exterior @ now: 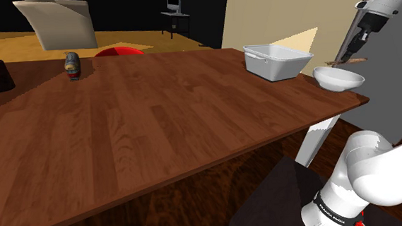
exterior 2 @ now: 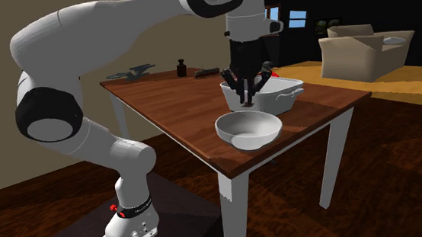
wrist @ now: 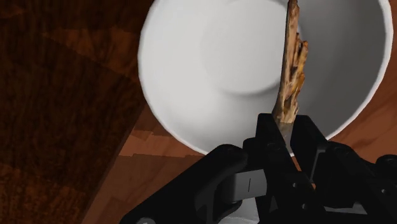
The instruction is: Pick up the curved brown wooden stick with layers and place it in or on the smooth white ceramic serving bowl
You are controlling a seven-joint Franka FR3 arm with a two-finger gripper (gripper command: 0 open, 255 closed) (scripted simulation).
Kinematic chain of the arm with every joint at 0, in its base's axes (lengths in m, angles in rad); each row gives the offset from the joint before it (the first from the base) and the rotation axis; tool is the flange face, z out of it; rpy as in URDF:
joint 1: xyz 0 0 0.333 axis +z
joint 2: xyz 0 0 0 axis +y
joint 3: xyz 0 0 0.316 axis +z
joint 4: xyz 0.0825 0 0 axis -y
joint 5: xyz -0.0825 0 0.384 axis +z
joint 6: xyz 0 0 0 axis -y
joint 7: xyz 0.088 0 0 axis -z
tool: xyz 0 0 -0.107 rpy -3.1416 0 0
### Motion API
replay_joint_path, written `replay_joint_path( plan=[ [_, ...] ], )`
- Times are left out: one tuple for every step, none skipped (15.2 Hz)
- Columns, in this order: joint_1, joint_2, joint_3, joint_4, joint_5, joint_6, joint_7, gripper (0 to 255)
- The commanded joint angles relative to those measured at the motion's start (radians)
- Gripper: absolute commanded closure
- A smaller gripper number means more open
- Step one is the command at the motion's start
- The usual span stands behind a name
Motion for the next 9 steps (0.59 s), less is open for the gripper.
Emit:
replay_joint_path(
  plan=[
    [-0.008,-0.015,-0.002,-0.037,-0.009,0.024,0.002,255],
    [-0.013,-0.022,-0.003,-0.055,-0.013,0.035,0.003,255],
    [-0.017,-0.029,-0.004,-0.073,-0.017,0.047,0.005,255],
    [-0.021,-0.036,-0.005,-0.091,-0.021,0.058,0.006,255],
    [-0.025,-0.043,-0.006,-0.108,-0.025,0.069,0.007,255],
    [-0.029,-0.049,-0.008,-0.125,-0.029,0.081,0.009,255],
    [-0.033,-0.056,-0.010,-0.142,-0.033,0.092,0.010,255],
    [-0.037,-0.062,-0.012,-0.159,-0.037,0.103,0.011,255],
    [-0.039,-0.065,-0.013,-0.168,-0.040,0.109,0.011,255]
  ],
)
